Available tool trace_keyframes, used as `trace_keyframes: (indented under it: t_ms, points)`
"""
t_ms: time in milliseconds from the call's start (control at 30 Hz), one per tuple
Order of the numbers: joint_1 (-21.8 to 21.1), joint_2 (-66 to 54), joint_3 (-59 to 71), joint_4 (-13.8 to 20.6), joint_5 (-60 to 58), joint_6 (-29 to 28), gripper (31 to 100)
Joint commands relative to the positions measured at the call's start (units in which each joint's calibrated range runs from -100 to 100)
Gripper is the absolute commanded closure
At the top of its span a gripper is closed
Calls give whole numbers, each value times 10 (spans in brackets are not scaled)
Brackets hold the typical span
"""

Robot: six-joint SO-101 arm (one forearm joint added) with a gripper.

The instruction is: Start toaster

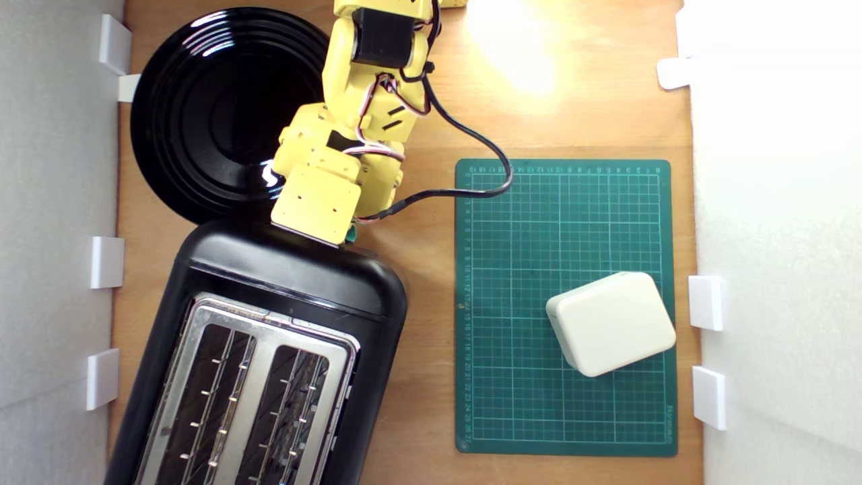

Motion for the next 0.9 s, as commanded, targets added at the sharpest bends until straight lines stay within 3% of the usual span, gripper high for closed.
trace_keyframes:
  t_ms: [0,533,867]
  points:
    - [-2,48,7,-5,-13,-4,989]
    - [0,144,29,1,-75,-18,989]
    - [5,140,51,1,-81,-15,989]
